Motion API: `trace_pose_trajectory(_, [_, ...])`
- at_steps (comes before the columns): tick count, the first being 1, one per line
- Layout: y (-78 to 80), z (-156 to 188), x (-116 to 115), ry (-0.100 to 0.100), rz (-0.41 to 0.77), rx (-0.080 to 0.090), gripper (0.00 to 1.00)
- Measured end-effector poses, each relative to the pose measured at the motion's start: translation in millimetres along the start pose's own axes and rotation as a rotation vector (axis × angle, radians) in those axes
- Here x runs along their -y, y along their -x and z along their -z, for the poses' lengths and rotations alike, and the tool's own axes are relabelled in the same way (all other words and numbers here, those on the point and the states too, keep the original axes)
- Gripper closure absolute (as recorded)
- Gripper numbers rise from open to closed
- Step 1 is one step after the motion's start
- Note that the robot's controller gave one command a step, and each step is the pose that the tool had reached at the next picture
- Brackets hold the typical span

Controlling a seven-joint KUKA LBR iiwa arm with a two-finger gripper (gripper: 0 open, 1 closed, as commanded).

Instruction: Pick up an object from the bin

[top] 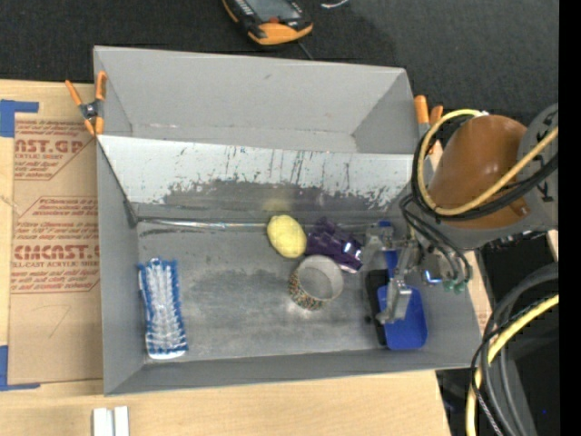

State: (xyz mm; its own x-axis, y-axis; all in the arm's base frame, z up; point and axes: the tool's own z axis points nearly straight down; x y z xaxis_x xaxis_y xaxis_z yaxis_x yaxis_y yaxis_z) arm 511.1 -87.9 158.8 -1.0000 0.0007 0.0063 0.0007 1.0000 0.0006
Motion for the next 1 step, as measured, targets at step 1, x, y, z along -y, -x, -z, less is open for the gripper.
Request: trace_pose_trajectory(1, [1.9,3.2,-0.3,-0.001,0.002,0.007,0.00])
